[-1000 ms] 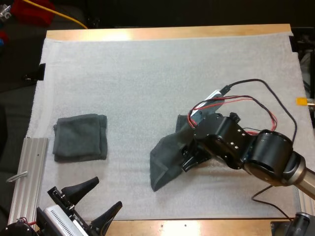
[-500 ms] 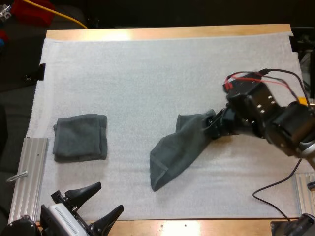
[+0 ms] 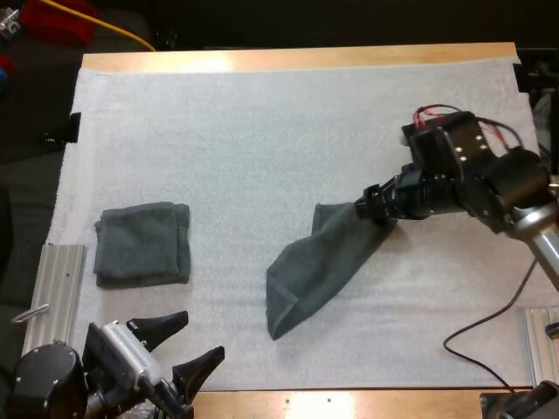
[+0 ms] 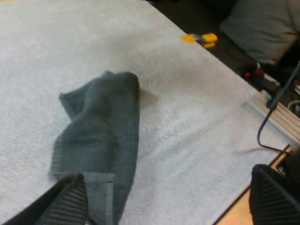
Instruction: Pick towel from pile, fold and stack
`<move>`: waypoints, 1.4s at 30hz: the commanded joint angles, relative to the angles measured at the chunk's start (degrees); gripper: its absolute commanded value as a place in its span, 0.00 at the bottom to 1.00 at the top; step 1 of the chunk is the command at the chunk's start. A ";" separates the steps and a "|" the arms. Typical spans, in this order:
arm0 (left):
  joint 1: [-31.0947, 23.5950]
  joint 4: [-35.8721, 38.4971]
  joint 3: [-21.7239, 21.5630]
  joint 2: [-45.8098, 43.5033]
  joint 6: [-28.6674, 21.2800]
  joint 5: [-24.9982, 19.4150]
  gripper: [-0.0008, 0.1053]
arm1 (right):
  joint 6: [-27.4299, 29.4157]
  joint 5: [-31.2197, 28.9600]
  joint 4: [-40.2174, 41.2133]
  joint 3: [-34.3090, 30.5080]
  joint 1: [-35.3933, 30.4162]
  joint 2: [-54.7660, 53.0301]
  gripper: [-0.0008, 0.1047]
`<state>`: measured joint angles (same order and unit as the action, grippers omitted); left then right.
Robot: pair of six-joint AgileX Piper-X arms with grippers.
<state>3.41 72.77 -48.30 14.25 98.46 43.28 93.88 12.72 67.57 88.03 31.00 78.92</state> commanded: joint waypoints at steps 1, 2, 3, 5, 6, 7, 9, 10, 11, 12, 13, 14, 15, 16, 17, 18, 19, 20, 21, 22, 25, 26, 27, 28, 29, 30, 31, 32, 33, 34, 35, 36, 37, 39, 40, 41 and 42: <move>1.01 -0.38 -0.30 0.75 0.19 0.53 0.66 | 0.35 1.60 -0.18 0.56 -0.17 0.73 0.69; 1.46 -0.38 -0.30 1.17 0.19 0.46 0.66 | 0.25 1.72 -0.49 0.56 -0.17 1.27 0.69; 2.05 -0.38 -0.30 1.86 0.19 0.24 0.66 | -0.06 1.76 -1.01 0.56 -0.17 2.07 0.69; 3.00 -0.38 -0.30 3.16 0.19 0.22 0.66 | -0.31 2.23 -1.83 0.56 -0.17 3.08 0.69; 3.65 -0.38 -0.30 4.02 0.19 0.22 0.66 | -0.31 2.80 -2.39 0.56 -0.17 3.67 0.69; 4.26 -0.38 -0.30 4.81 0.19 0.22 0.66 | -0.31 3.23 -2.81 0.56 -0.17 4.24 0.69; 5.41 -0.38 -0.30 6.09 0.19 0.22 0.66 | -0.61 3.65 -3.35 0.56 -0.17 5.17 0.69; 6.12 -0.38 -0.30 6.84 0.19 0.22 0.66 | -0.89 3.99 -3.61 0.56 -0.17 5.65 0.69; 6.75 -0.38 -0.30 7.31 0.19 0.22 0.66 | -1.03 4.00 -3.80 0.56 -0.17 5.93 0.69; 7.55 -0.38 -0.30 7.98 0.19 0.19 0.66 | -1.16 4.00 -4.10 0.56 -0.17 6.42 0.69; 8.39 -0.38 -0.30 8.63 0.19 0.02 0.66 | -1.19 4.05 -4.41 0.56 -0.17 6.85 0.69; 8.97 -0.38 -0.30 9.01 0.19 -0.28 0.66 | -1.32 4.28 -4.62 0.56 -0.17 7.06 0.69; 9.89 -0.38 -0.28 9.58 0.19 -1.03 0.66 | -1.46 4.38 -4.81 0.56 -0.17 7.45 0.69; 10.75 -0.38 -0.20 10.03 0.19 -2.06 0.66 | -1.58 4.37 -5.00 0.56 -0.17 7.79 0.69; 11.22 -0.38 -0.20 10.24 0.19 -2.59 0.66 | -1.58 4.37 -5.08 0.56 -0.17 8.05 0.69; 12.21 -0.38 -0.20 10.67 0.19 -3.38 0.66 | -1.57 4.37 -5.31 0.54 -0.17 8.44 0.69; 13.05 -0.38 -0.20 11.02 0.19 -3.83 0.66 | -1.57 4.37 -5.57 0.47 -0.17 8.71 0.69; 13.80 -0.38 -0.20 11.17 0.19 -4.25 0.66 | -1.57 4.37 -5.77 0.48 -0.17 8.87 0.69; 14.71 -0.38 -0.20 11.36 0.22 -4.82 0.66 | -1.57 4.37 -6.00 0.47 -0.17 9.27 0.69; 15.61 -0.38 -0.20 11.41 0.34 -5.39 0.66 | -1.57 4.37 -6.09 0.47 -0.17 9.67 0.69; 17.45 -0.23 -0.20 11.38 0.65 -5.43 0.66 | -1.46 4.26 -6.54 0.47 -0.17 10.76 0.69; 17.65 -0.22 -0.20 11.38 0.69 -5.43 0.66 | -1.46 4.26 -6.80 0.47 -0.17 11.08 0.69; 17.97 -0.24 -0.20 11.38 0.69 -5.43 0.66 | -1.48 4.26 -7.35 0.47 -0.17 11.49 0.69; 18.05 -0.24 -0.20 11.38 0.69 -5.43 0.66 | -1.56 4.26 -7.69 0.47 -0.17 11.85 0.69; 18.03 -0.24 -0.20 11.38 0.69 -5.43 0.66 | -1.57 4.26 -7.80 0.47 -0.17 11.99 0.69; 18.03 -0.24 -0.20 11.38 0.69 -5.43 0.66 | -1.61 4.26 -7.76 0.47 -0.17 12.34 0.69; 18.03 -0.24 -0.20 11.38 0.69 -5.43 0.66 | -1.72 4.26 -7.69 0.47 -0.17 12.48 0.69; 18.03 -0.24 -0.20 11.38 0.69 -5.43 0.66 | -1.69 4.22 -7.67 0.47 -0.17 12.58 0.69; 18.03 -0.24 -0.20 11.38 0.69 -5.43 0.66 | -1.58 4.05 -7.83 0.47 -0.17 12.80 0.69; 18.03 -0.24 -0.20 11.38 0.69 -5.43 0.66 | -1.60 3.96 -8.45 0.47 -0.17 12.99 0.69; 18.03 -0.24 -0.20 11.38 0.69 -5.43 0.66 | -1.60 3.87 -8.84 0.47 -0.17 13.14 0.69; 18.03 -0.24 -0.20 11.38 0.69 -5.43 0.66 | -1.60 3.87 -9.45 0.47 -0.17 13.37 0.69; 18.03 -0.24 -0.20 11.38 0.69 -5.43 0.66 | -1.63 3.88 -9.77 0.47 -0.17 13.67 0.69; 18.03 -0.24 -0.20 11.38 0.69 -5.43 0.66 | -2.21 4.00 -10.04 0.47 -0.17 14.06 0.69; 18.03 -0.24 -0.20 11.38 0.69 -5.43 0.66 | -2.47 4.09 -9.81 0.47 -0.17 14.31 0.69; 18.03 -0.24 -0.20 11.38 0.69 -5.43 0.66 | -2.95 4.57 -9.59 0.47 -0.17 14.35 0.69; 18.03 -0.24 -0.20 11.38 0.69 -5.43 0.66 | -3.60 5.35 -8.89 0.47 -0.11 14.34 0.69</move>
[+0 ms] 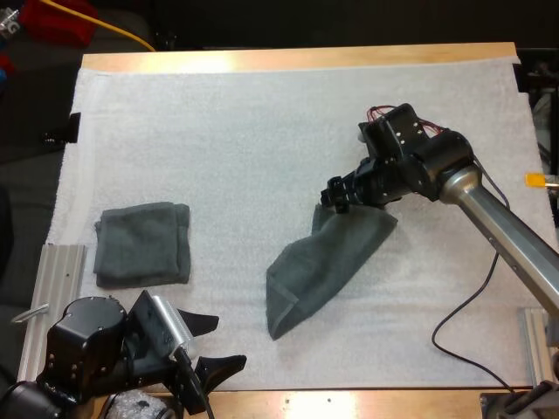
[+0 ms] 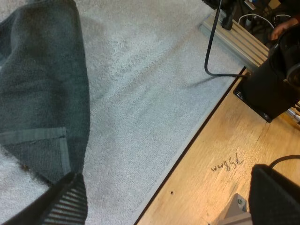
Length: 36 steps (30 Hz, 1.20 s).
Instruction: Pick towel from pile, fold and stack
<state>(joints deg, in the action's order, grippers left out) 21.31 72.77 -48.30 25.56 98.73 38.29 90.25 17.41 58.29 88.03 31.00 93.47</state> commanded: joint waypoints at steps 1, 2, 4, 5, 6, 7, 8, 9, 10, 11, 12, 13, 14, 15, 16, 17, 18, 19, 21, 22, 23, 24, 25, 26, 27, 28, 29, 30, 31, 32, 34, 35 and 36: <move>0.13 -0.24 -0.20 0.07 0.43 -0.44 0.66 | -0.48 1.93 1.42 0.47 0.13 -0.21 0.69; 0.13 -0.24 -0.20 0.07 0.43 -0.44 0.66 | -0.47 2.91 2.35 0.47 0.36 -0.21 0.69; 0.13 -0.24 -0.20 0.07 0.43 -0.44 0.66 | 0.15 4.80 4.95 0.47 1.73 -0.21 0.69; 0.13 -0.24 -0.20 0.07 0.43 -0.44 0.66 | 0.53 4.82 5.48 0.47 2.38 -0.21 0.69; 0.13 -0.24 -0.20 0.07 0.43 -0.44 0.66 | 1.27 4.81 6.35 0.47 3.50 -0.21 0.69; 0.13 -0.24 -0.20 0.07 0.43 -0.44 0.66 | 1.33 4.81 6.84 0.47 4.39 -0.21 0.69; 0.13 -0.24 -0.20 0.07 0.43 -0.44 0.66 | 1.32 4.81 7.08 0.47 5.07 -0.21 0.69; 0.13 -0.24 -0.20 0.07 0.43 -0.44 0.66 | 1.32 4.81 7.16 0.47 6.09 -0.21 0.69; 0.13 -0.24 -0.20 0.07 0.43 -0.44 0.66 | 1.32 4.84 7.16 0.47 7.11 -0.21 0.69; 0.13 -0.24 -0.20 0.07 0.43 -0.44 0.66 | 1.29 5.05 7.16 0.47 7.78 -0.21 0.69; 0.13 -0.24 -0.20 0.07 0.43 -0.48 0.66 | 1.12 5.53 7.21 0.47 8.77 -0.21 0.69; 0.13 -0.24 -0.20 0.07 0.43 -0.71 0.66 | 0.92 6.00 7.42 0.47 9.46 -0.21 0.69; 0.13 -0.24 -0.20 0.07 0.43 -1.21 0.66 | 0.66 6.00 7.51 0.45 9.82 -0.21 0.69; 0.13 -0.24 -0.20 0.07 0.43 -2.14 0.66 | 0.15 5.99 7.64 0.29 10.30 -0.21 0.69; 0.13 -0.24 -0.20 0.07 0.43 -3.41 0.66 | -0.52 6.03 7.62 -0.02 10.60 -0.21 0.69; 0.13 -0.24 -0.20 0.07 0.43 -4.03 0.66 | -1.24 6.39 7.62 -0.42 10.67 -0.21 0.69; 0.13 -0.24 -0.20 0.07 0.43 -4.95 0.66 | -2.03 7.45 7.55 -1.14 10.69 -0.21 0.69; 0.13 -0.24 -0.20 0.07 0.43 -5.35 0.66 | -2.57 8.39 7.25 -2.15 10.67 -0.21 0.69; 0.13 -0.24 -0.20 0.07 0.43 -5.34 0.66 | -3.39 8.69 6.45 -3.98 10.67 -0.31 0.69; 0.13 -0.24 -0.20 0.07 0.43 -5.34 0.66 | -3.77 8.80 5.97 -4.80 10.67 -0.31 0.69; 0.13 -0.24 -0.20 0.07 0.43 -5.34 0.66 | -4.36 9.04 5.64 -5.24 10.67 -0.31 0.69; 0.13 -0.24 -0.20 0.07 0.43 -5.34 0.66 | -5.30 9.55 4.83 -6.08 10.67 -0.31 0.69; 0.13 -0.24 -0.20 0.07 0.43 -5.34 0.66 | -5.87 10.09 3.99 -6.75 10.67 -0.31 0.69; 0.13 -0.24 -0.20 0.07 0.43 -5.34 0.66 | -6.39 10.29 3.14 -7.31 10.67 -0.34 0.69; 0.13 -0.24 -0.20 0.07 0.43 -5.34 0.66 | -7.30 10.35 1.98 -7.92 10.67 -0.46 0.69; 0.13 -0.24 -0.20 0.07 0.43 -5.34 0.66 | -8.24 10.49 0.73 -8.48 10.67 -0.49 0.69; 0.13 -0.24 -0.20 0.07 0.43 -5.34 0.66 | -8.82 10.72 0.07 -8.76 10.67 -0.47 0.69; 0.13 -0.24 -0.20 0.07 0.43 -5.34 0.66 | -10.00 11.14 -1.11 -9.23 10.70 -0.47 0.69; 0.13 -0.24 -0.20 0.07 0.43 -5.34 0.66 | -10.97 11.20 -1.97 -9.61 10.85 -0.47 0.68; 0.13 -0.24 -0.20 0.07 0.43 -5.34 0.66 | -11.30 11.15 -2.24 -9.77 11.02 -0.47 0.67; 0.13 -0.24 -0.20 0.07 0.43 -5.34 0.66 | -11.37 11.13 -2.94 -10.10 11.75 -0.47 0.65; 0.13 -0.24 -0.20 0.07 0.43 -5.34 0.66 | -11.41 11.08 -3.17 -10.14 12.10 -0.47 0.64; 0.13 -0.24 -0.20 0.07 0.43 -5.34 0.66 | -11.64 10.90 -3.53 -10.26 12.56 -0.47 0.65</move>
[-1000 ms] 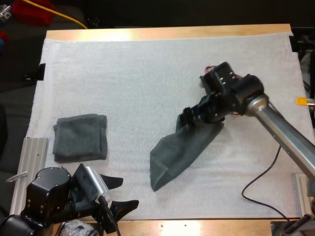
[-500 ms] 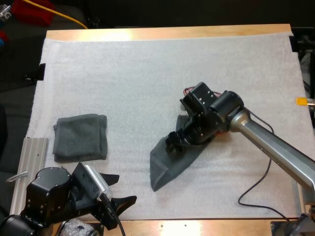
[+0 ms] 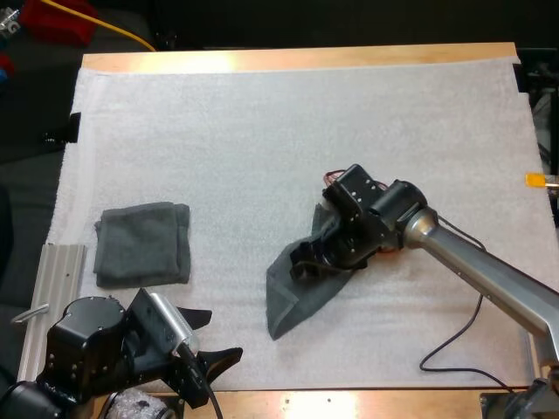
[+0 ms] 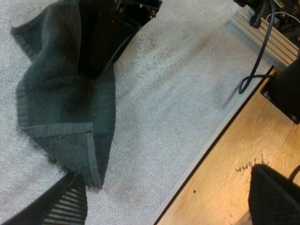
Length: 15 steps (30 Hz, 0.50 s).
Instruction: Pick towel from pile, fold and stack
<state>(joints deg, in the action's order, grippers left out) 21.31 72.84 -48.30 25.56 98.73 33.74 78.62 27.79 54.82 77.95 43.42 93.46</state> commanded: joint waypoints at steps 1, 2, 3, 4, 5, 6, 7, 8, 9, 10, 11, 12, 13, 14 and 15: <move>0.13 -0.31 -0.20 0.07 0.43 -0.78 0.66 | -0.34 0.16 -0.46 -0.35 0.66 -0.45 0.65; 0.13 -0.31 -0.20 0.07 0.43 -0.78 0.66 | -0.58 -0.29 -0.50 -0.43 1.02 -0.45 0.65; 0.13 -0.31 -0.20 0.07 0.43 -0.78 0.66 | -0.97 -1.28 -0.53 -0.58 1.49 -0.45 0.65; 0.13 -0.31 -0.20 0.07 0.43 -0.78 0.66 | -1.27 -2.09 -0.53 -0.82 1.78 -0.45 0.65; 0.13 -0.31 -0.20 0.07 0.43 -0.78 0.66 | -1.62 -2.22 -0.57 -1.06 1.96 -0.45 0.65; 0.13 -0.31 -0.20 0.07 0.43 -0.78 0.66 | -2.09 -2.23 -0.72 -1.48 2.21 -0.45 0.65; 0.13 -0.31 -0.20 0.07 0.43 -0.78 0.66 | -2.29 -2.23 -0.85 -1.95 2.35 -0.45 0.65; 0.13 -0.31 -0.20 0.07 0.43 -0.78 0.66 | -2.57 -2.23 -1.20 -2.53 2.49 -0.51 0.65; 0.13 -0.31 -0.20 0.07 0.43 -0.78 0.66 | -2.99 -2.23 -1.95 -3.32 2.57 -0.74 0.65; 0.13 -0.31 -0.20 0.07 0.43 -0.78 0.66 | -3.35 -2.23 -3.07 -4.22 2.56 -0.90 0.65; 0.13 -0.31 -0.20 0.07 0.43 -0.78 0.66 | -3.69 -2.18 -3.94 -4.76 2.56 -1.03 0.65; 0.13 -0.31 -0.20 0.07 0.43 -0.78 0.66 | -4.42 -1.94 -5.71 -5.84 2.56 -1.31 0.65; 0.13 -0.31 -0.20 0.07 0.43 -0.78 0.66 | -5.39 -1.65 -7.26 -6.72 2.56 -1.54 0.65; 0.13 -0.31 -0.20 0.07 0.43 -0.78 0.66 | -6.08 -1.21 -8.35 -7.35 2.56 -1.63 0.65; 0.13 -0.31 -0.20 0.07 0.43 -0.78 0.66 | -7.00 -0.29 -10.03 -8.27 2.56 -1.64 0.65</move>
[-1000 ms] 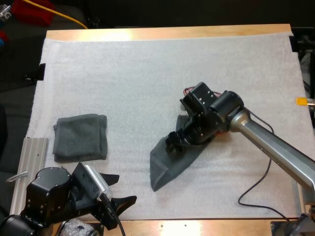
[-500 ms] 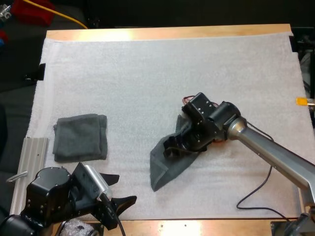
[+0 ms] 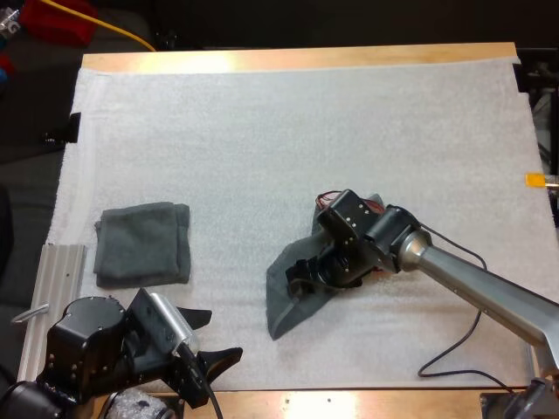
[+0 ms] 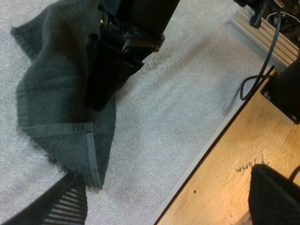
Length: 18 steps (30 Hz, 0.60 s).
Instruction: Pick towel from pile, fold and stack
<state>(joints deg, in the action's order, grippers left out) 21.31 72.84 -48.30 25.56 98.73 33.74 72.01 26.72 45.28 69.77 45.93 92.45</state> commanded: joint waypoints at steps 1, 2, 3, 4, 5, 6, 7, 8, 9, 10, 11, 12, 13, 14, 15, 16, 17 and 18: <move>0.13 -0.31 -0.20 0.07 0.43 -0.78 0.66 | -0.96 1.42 -1.65 -0.76 0.06 -0.62 0.65; 0.13 -0.31 -0.20 0.07 0.43 -0.78 0.66 | -1.33 1.87 -2.76 -1.43 0.13 -0.62 0.65; 0.13 -0.31 -0.20 0.07 0.43 -0.78 0.66 | -1.94 2.45 -4.76 -2.55 0.39 -0.62 0.65; 0.13 -0.31 -0.20 0.07 0.43 -0.78 0.66 | -2.64 3.03 -6.37 -3.41 0.43 -0.62 0.65; 0.13 -0.31 -0.20 0.07 0.43 -0.78 0.66 | -3.28 3.60 -7.34 -3.87 0.40 -0.60 0.65; 0.13 -0.31 -0.20 0.07 0.43 -0.78 0.66 | -4.26 4.40 -9.27 -4.78 0.40 -0.53 0.65; 0.13 -0.31 -0.20 0.07 0.43 -0.78 0.66 | -4.91 4.60 -10.76 -5.48 0.40 -0.52 0.65; 0.13 -0.31 -0.20 0.07 0.43 -0.78 0.66 | -5.23 4.59 -11.51 -5.87 0.40 -0.48 0.65; 0.13 -0.31 -0.20 0.07 0.43 -0.78 0.66 | -5.79 4.58 -12.75 -6.42 0.40 -0.35 0.65; 0.13 -0.31 -0.20 0.07 0.43 -0.78 0.66 | -6.40 4.63 -13.85 -6.89 0.40 -0.36 0.65; 0.13 -0.31 -0.20 0.07 0.43 -0.78 0.66 | -6.97 4.97 -14.90 -7.29 0.40 -0.36 0.65; 0.13 -0.31 -0.20 0.07 0.43 -0.78 0.66 | -7.77 5.78 -16.60 -7.88 0.40 -0.36 0.65; 0.13 -0.31 -0.20 0.07 0.43 -0.78 0.66 | -8.38 6.37 -18.37 -8.41 0.40 -0.36 0.65; 0.13 -0.31 -0.20 0.07 0.43 -0.78 0.66 | -9.08 6.57 -19.35 -8.69 0.40 -0.36 0.65; 0.13 -0.31 -0.20 0.07 0.43 -0.78 0.66 | -10.29 6.61 -20.65 -9.25 0.40 -0.36 0.65; 0.13 -0.31 -0.20 0.07 0.43 -0.78 0.66 | -10.75 6.60 -21.39 -9.72 0.40 -0.31 0.65; 0.13 -0.31 -0.20 0.07 0.43 -0.78 0.66 | -10.75 6.60 -21.50 -9.94 0.40 -0.11 0.65; 0.13 -0.31 -0.20 0.07 0.43 -0.74 0.66 | -10.75 6.60 -21.46 -10.17 0.40 0.18 0.65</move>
<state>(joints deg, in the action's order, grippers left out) 21.31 72.84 -48.30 25.56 98.73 33.58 61.62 32.57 24.01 59.83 46.25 92.63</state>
